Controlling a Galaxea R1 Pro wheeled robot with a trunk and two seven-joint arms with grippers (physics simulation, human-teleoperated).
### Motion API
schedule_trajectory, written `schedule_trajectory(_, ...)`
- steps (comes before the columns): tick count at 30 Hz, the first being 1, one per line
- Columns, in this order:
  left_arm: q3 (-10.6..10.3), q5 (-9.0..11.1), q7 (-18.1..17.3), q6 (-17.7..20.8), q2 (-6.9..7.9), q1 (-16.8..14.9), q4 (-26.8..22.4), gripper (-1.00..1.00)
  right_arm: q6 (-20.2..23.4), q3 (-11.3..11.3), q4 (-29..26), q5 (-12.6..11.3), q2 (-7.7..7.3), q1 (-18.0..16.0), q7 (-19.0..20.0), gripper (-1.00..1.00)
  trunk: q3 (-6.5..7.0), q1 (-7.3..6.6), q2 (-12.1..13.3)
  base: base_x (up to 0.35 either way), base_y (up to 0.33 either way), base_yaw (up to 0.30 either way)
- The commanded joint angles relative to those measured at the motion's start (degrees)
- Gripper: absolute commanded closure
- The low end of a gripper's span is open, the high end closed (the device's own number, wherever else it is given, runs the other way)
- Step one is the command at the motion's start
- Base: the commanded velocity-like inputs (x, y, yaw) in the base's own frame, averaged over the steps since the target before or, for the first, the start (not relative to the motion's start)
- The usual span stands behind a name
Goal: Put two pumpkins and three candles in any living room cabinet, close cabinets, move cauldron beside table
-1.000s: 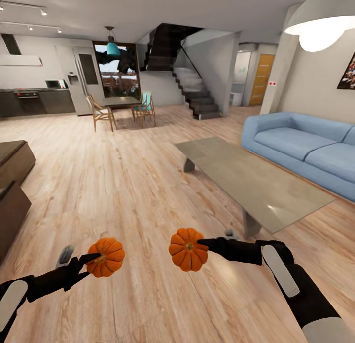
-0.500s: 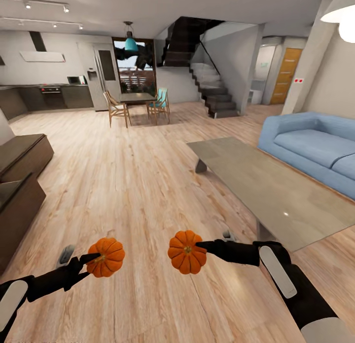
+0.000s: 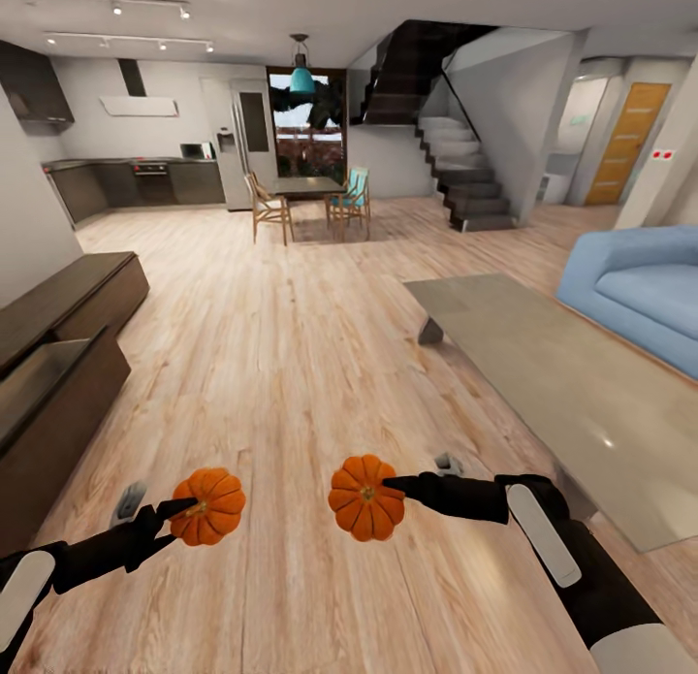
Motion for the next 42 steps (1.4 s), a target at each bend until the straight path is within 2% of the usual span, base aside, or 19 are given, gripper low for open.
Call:
schedule_trajectory(1, 0.1, 0.0, -0.4, 0.3, -0.02, -0.1, 0.0, 1.0, 0.2, 0.0, 0.0, -0.5, -0.03, 0.0, 0.5, 1.0, -0.09, 0.0, 0.0, 0.036, 0.0, 0.244)
schedule_trajectory(14, -0.1, -0.5, 0.1, 0.3, -0.07, -0.1, 0.1, 1.0, -0.7, 0.0, 0.3, -0.6, -0.11, 0.0, 0.4, 1.0, -0.68, 0.0, 0.0, 0.097, 0.011, 0.247)
schedule_trajectory(16, -0.3, -0.7, 0.9, 0.2, -0.05, -0.1, 0.4, 1.0, -1.0, 0.0, 1.2, -0.6, -0.11, 0.0, -1.2, 1.0, -0.77, 0.0, 0.0, 0.003, 0.0, 0.248)
schedule_trajectory(18, -0.3, -1.0, 3.6, 0.2, -0.02, -0.2, 1.4, 1.0, -1.0, -0.1, 2.2, -0.7, -0.11, 0.0, -7.0, 1.0, -0.86, 0.0, 0.0, 0.001, 0.0, 0.248)
schedule_trajectory(20, -0.2, -1.2, 8.6, 0.1, -0.07, -0.5, 1.7, 1.0, -1.1, -0.1, 2.6, -0.7, -0.07, 0.0, -15.4, 1.0, -0.95, 0.0, 0.0, 0.0, 0.0, 0.248)
schedule_trajectory(22, -0.2, -1.2, 15.5, 0.0, -0.37, -0.6, 1.4, 1.0, -1.6, -0.1, 2.8, -0.7, 0.22, 0.0, -24.3, 1.0, -1.04, 0.0, 0.0, 0.0, 0.0, 0.248)
schedule_trajectory(23, -0.2, -1.2, 17.3, 0.0, -0.43, -0.6, 1.3, 1.0, -1.8, -0.1, 2.8, -0.8, 0.52, 0.0, -26.6, 1.0, -1.08, 0.0, 0.0, 0.0, 0.0, 0.248)
schedule_trajectory(25, -0.2, -1.2, 20.3, 0.0, -0.46, -0.7, 1.2, 1.0, -2.1, -0.1, 2.9, -0.8, 1.76, 0.0, -32.8, 1.0, -1.15, 0.0, 0.0, 0.0, 0.0, 0.26)
schedule_trajectory(27, -0.3, -1.3, 22.3, -0.2, -0.53, -0.7, 1.1, 1.0, -2.6, -0.1, 2.9, -0.8, 3.53, 0.0, -41.2, 1.0, -1.18, 0.0, 0.0, 0.0, 0.0, 0.272)
schedule_trajectory(29, -0.6, -1.3, 25.8, -0.3, -0.71, -1.0, 1.1, 1.0, -4.1, -0.1, 3.4, -0.8, 5.88, 0.0, -50.7, 1.0, -1.19, 0.0, 0.0, 0.0, 0.0, 0.23)
schedule_trajectory(30, -0.9, -1.2, 27.4, -0.4, -0.84, -1.4, 1.1, 1.0, -4.8, -0.1, 4.1, -0.8, 6.54, -0.1, -53.2, 1.0, -1.19, 0.0, 0.0, 0.0, 0.0, 0.116)
schedule_trajectory(31, -1.5, -1.3, 30.0, -0.4, -1.27, -1.9, 1.1, 1.0, -5.8, 0.0, 5.7, -0.7, 7.34, -0.1, -55.9, 1.0, -1.19, 0.0, 0.0, 0.0, 0.0, 0.059)
schedule_trajectory(33, -3.3, -1.3, 34.7, -0.6, -2.42, -2.6, 1.1, 1.0, -8.0, 1.3, 9.0, -0.6, 8.17, -0.1, -58.0, 1.0, -1.19, 0.0, 0.0, 0.0, 0.0, 0.029)
schedule_trajectory(37, -7.5, -1.4, 43.8, -2.1, -4.67, -4.1, 1.1, 1.0, -13.2, 6.1, 18.1, -0.6, 8.64, -0.7, -59.1, 1.0, -1.19, 0.0, 0.0, 0.0, 0.0, 0.006)
schedule_trajectory(38, -8.4, -1.3, 45.0, -3.0, -5.07, -4.2, 1.1, 1.0, -13.9, 6.8, 19.3, -0.6, 8.67, -0.8, -59.2, 1.0, -1.19, 0.0, 0.0, 0.0, 0.0, 0.001)
schedule_trajectory(40, -12.1, -1.5, 47.1, -4.8, -6.31, -4.7, 1.4, 1.0, -14.8, 7.7, 21.1, -0.5, 8.69, -0.9, -59.5, 1.0, -1.19, 0.0, 0.0, 0.0, 0.0, 0.0)
schedule_trajectory(41, -15.3, -1.5, 47.9, -5.5, -7.21, -5.6, 2.1, 1.0, -15.1, 8.0, 21.8, -0.6, 8.69, -1.0, -59.8, 1.0, -1.19, 0.0, 0.0, 0.0, 0.0, 0.0)
schedule_trajectory(42, -17.5, -1.7, 48.3, -6.1, -7.67, -6.2, 3.3, 1.0, -15.4, 8.1, 22.0, -0.6, 8.67, -1.0, -59.9, 1.0, -1.19, 0.0, 0.0, 0.0, 0.0, 0.0)
